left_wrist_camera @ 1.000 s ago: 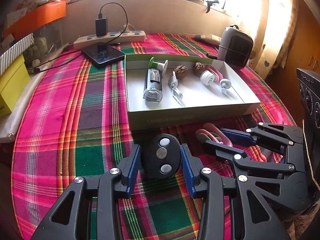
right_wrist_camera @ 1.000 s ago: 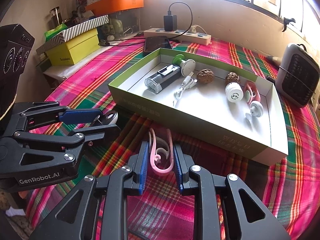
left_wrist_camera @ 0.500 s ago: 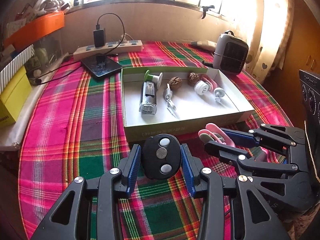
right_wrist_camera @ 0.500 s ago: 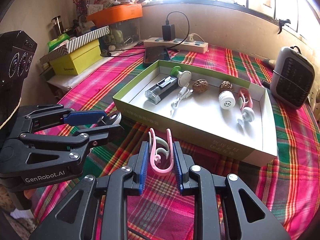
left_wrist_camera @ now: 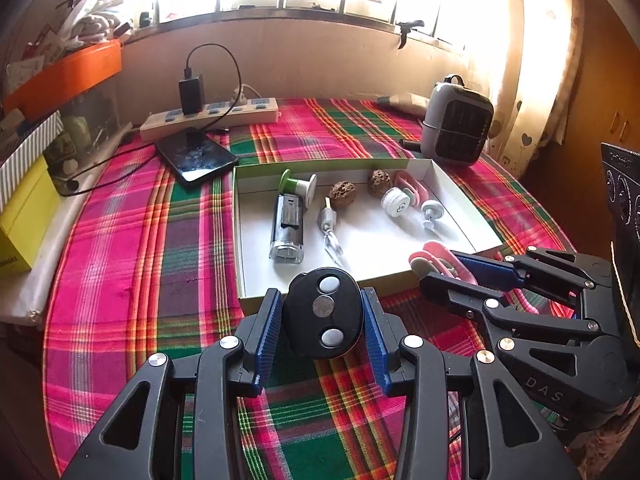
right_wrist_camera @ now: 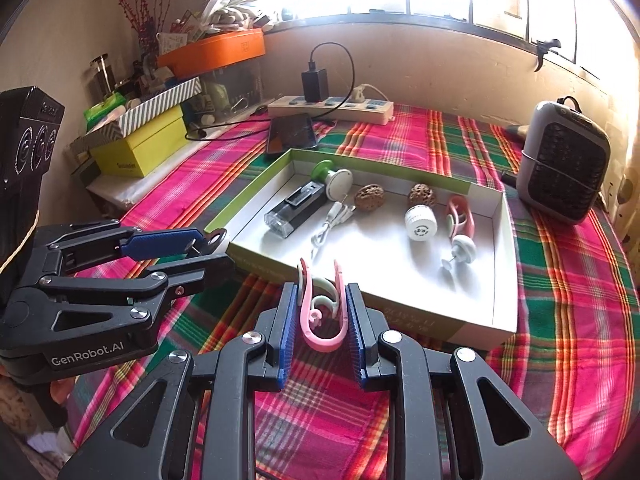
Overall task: Organize objects
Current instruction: 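Lift and carry the fob and pink clip over the box with both tools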
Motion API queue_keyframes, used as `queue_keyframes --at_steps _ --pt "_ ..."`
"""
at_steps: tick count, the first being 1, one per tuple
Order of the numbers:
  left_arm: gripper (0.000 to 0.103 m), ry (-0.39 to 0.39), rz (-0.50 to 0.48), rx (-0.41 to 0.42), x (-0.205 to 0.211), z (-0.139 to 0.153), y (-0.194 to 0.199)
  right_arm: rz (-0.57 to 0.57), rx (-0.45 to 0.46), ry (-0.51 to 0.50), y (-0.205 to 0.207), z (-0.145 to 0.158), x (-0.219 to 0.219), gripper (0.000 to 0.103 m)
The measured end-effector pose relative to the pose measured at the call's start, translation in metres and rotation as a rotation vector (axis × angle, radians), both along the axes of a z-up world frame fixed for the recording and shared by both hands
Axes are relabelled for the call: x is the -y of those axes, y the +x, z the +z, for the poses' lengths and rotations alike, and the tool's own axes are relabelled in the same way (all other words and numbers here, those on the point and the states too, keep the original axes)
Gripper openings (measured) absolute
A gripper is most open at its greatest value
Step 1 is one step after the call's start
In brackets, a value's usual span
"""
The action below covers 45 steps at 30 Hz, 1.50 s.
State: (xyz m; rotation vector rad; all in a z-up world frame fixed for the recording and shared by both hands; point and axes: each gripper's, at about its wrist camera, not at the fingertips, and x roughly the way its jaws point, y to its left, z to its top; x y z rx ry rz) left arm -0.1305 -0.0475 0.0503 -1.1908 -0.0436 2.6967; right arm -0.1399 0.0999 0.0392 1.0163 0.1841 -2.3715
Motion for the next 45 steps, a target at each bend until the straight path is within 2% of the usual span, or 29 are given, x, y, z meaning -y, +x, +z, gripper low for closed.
queue_keyframes --at_steps 10,29,45 --pt "0.038 0.01 0.001 0.0 -0.005 0.002 -0.02 -0.04 0.009 0.011 -0.026 0.0 -0.008 0.025" --pt "0.038 0.007 0.007 0.042 -0.011 -0.013 -0.054 -0.05 0.054 0.015 -0.066 -0.013 -0.006 0.025" --pt "0.038 -0.008 0.008 0.065 -0.012 -0.026 -0.064 -0.029 0.087 0.027 -0.08 -0.026 0.003 0.025"
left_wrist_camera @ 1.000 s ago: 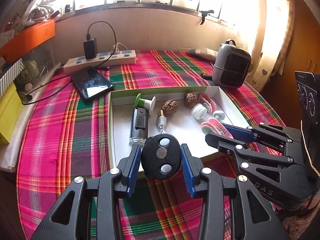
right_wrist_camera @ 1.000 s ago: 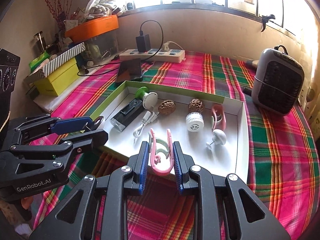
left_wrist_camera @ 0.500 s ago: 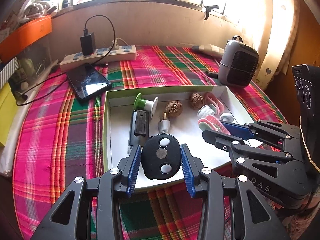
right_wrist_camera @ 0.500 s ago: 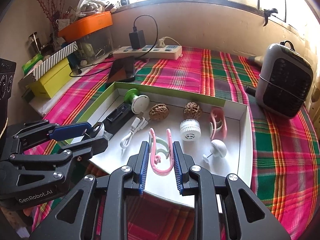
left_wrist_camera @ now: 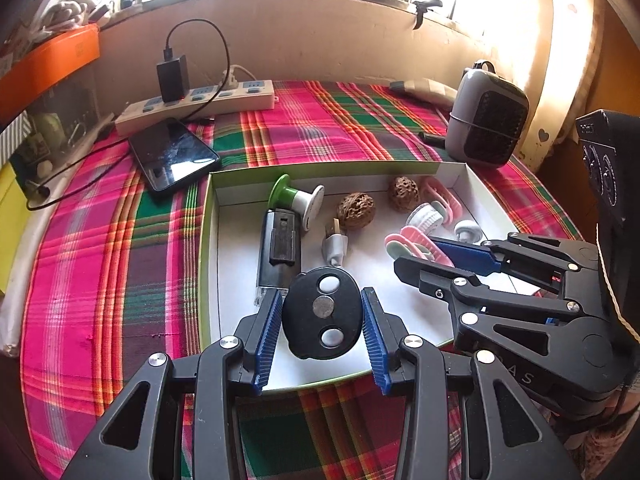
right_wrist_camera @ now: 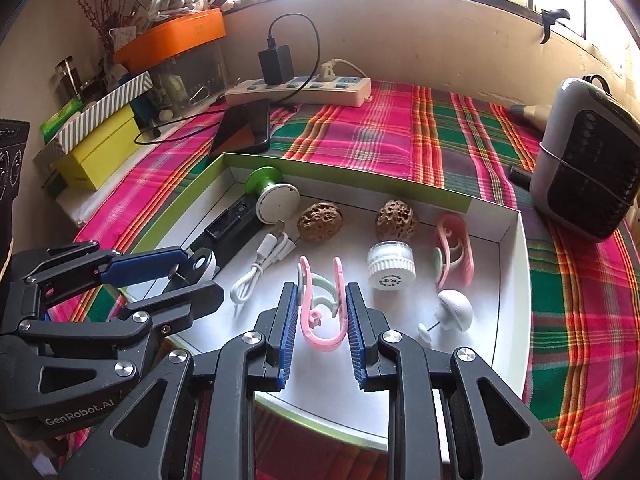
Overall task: Organize objects
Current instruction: 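Lift and carry the fob and pink clip over the box with both tools, then open the left tool to release the fob while the right tool releases the pink clip into the box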
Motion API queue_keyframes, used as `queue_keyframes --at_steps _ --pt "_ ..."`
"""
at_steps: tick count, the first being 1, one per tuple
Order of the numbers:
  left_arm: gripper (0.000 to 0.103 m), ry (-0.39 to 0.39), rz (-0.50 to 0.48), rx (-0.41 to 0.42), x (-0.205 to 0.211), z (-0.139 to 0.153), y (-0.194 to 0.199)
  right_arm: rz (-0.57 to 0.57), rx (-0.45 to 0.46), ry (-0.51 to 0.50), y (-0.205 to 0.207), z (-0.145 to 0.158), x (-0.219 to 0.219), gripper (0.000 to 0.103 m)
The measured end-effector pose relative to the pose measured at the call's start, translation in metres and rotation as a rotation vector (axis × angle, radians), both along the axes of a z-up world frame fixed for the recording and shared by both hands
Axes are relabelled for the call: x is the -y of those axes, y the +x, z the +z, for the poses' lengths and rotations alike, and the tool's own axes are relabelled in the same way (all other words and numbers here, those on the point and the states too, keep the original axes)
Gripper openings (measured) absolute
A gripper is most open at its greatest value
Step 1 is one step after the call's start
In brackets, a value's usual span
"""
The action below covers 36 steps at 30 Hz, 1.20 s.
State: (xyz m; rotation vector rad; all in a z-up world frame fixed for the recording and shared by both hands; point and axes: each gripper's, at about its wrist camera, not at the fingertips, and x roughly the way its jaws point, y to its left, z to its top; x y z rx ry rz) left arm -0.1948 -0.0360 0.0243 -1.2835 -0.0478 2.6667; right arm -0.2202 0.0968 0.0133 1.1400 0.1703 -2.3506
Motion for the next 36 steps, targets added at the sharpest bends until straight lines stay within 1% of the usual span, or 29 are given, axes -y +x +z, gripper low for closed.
queue_keyframes --at_steps 5,8,10,13,30,36 --pt "0.038 -0.008 0.0 0.001 -0.0013 -0.0013 -0.0037 -0.002 0.005 0.005 -0.003 -0.0028 0.0013 0.025" --pt "0.037 -0.005 -0.003 0.02 -0.0018 -0.006 -0.0056 -0.007 0.006 0.011 -0.0053 -0.0042 0.0016 0.025" --pt "0.035 -0.003 -0.003 0.024 -0.0021 -0.0083 -0.0065 -0.01 0.006 0.013 -0.0063 -0.0049 0.0012 0.025" --pt "0.034 -0.004 -0.004 0.024 -0.0024 -0.0085 -0.0072 -0.009 0.007 0.018 -0.0071 -0.0057 0.0006 0.025" --pt "0.034 -0.007 -0.003 0.024 -0.003 -0.0089 -0.008 -0.023 0.009 0.007 -0.0082 -0.0081 -0.0011 0.025" --pt "0.034 -0.007 -0.002 0.024 -0.0034 -0.0095 -0.008 -0.027 0.003 0.018 -0.0076 -0.0079 0.0002 0.025"
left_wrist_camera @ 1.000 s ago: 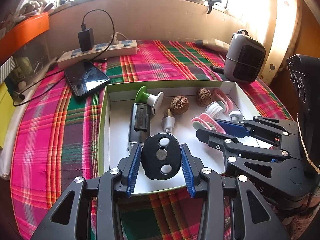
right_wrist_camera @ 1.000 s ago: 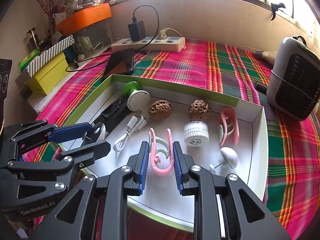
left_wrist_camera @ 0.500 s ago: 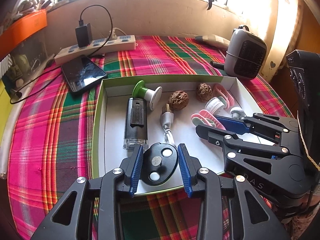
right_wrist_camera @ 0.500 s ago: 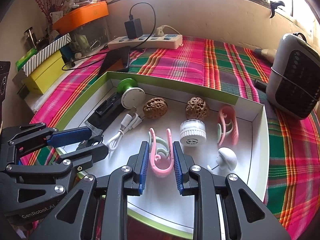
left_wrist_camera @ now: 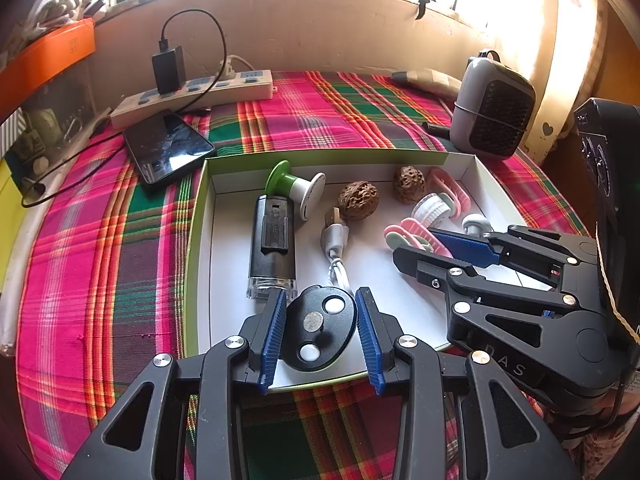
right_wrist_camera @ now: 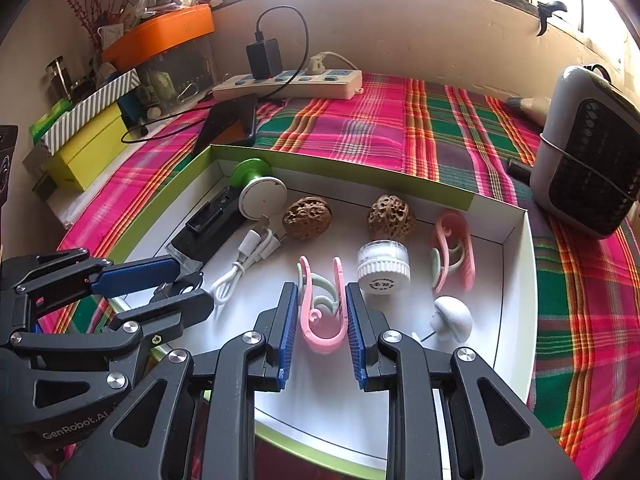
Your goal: Organize objects
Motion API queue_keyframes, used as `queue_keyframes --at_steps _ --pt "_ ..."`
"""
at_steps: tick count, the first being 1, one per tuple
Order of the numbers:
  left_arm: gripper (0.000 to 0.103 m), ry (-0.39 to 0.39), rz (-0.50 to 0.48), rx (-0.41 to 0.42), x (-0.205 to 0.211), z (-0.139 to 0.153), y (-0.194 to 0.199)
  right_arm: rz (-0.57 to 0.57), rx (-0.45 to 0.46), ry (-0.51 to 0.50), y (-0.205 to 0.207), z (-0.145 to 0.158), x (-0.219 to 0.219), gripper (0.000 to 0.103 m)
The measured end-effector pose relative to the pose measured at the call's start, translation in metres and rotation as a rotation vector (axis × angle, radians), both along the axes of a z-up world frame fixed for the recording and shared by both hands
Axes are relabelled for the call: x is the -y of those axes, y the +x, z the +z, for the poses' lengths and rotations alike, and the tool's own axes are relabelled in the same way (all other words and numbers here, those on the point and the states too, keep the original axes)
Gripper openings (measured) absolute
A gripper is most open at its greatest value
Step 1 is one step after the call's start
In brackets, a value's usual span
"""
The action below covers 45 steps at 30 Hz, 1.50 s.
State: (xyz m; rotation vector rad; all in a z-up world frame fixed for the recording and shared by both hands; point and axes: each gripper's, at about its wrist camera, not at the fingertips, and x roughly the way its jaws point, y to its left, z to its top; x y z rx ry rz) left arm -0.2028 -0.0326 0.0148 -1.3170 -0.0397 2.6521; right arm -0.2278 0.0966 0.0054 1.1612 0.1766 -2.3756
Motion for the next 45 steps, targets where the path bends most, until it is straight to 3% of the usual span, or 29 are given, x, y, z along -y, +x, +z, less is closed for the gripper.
queue_keyframes --at_steps 11,15,34,45 --pt "0.034 -0.005 0.007 0.003 0.001 0.0 -0.001 -0.021 -0.006 -0.002 0.0 0.0 -0.003 0.025" --pt "0.034 -0.012 0.014 0.0 0.003 0.001 0.001 -0.028 -0.011 -0.016 0.003 0.003 -0.004 0.044" --pt "0.034 -0.032 0.048 -0.061 -0.005 0.027 0.047 -0.106 -0.075 -0.037 0.044 0.034 -0.024 0.044" --pt "0.034 -0.058 0.094 -0.063 -0.011 0.022 0.09 -0.143 -0.07 -0.001 0.087 0.028 -0.034 0.044"
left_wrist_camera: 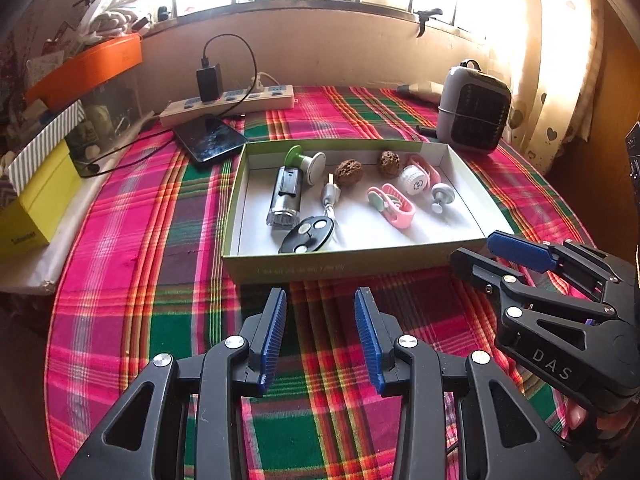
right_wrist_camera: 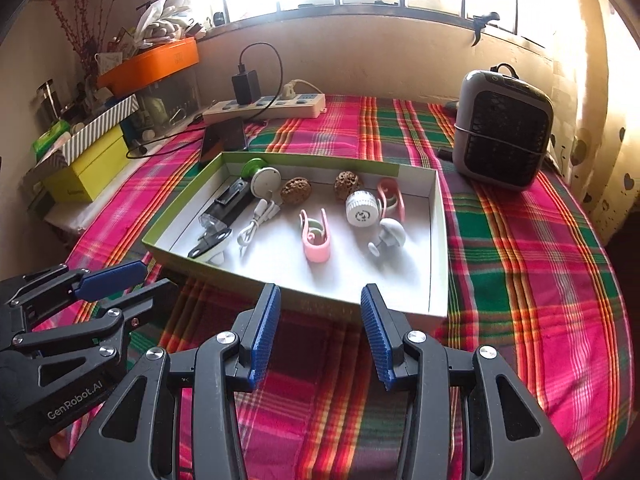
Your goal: Organize objects
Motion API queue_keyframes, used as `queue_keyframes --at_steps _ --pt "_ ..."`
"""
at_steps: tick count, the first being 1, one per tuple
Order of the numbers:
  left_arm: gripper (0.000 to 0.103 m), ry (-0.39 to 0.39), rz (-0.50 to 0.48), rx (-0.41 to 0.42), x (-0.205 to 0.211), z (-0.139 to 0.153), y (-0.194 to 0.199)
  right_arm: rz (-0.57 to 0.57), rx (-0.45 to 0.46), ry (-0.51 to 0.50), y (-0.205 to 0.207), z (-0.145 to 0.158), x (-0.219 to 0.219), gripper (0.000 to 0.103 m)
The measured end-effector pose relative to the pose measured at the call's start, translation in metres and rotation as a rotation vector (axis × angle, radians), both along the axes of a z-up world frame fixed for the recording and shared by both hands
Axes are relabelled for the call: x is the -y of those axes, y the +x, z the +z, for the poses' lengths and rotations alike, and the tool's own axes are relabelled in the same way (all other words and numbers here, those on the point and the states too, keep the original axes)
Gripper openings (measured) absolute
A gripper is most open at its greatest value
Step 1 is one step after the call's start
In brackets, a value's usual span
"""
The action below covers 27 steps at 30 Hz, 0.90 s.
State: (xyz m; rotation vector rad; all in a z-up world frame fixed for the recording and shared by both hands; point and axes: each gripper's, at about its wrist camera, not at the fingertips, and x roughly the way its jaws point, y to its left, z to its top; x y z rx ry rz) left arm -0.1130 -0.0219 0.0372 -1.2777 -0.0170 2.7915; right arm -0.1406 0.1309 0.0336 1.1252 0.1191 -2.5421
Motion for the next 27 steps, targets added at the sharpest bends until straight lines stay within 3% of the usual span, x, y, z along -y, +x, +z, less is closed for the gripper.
queue_keyframes --at_steps 16,27 --pt "0.034 -0.031 0.013 0.035 -0.014 -0.027 0.032 -0.089 0.067 0.046 0.038 -0.028 -0.022 0.044" --pt "0.034 -0.063 0.001 0.037 -0.027 -0.037 0.048 -0.127 0.068 0.052 0.055 -0.031 -0.026 0.044"
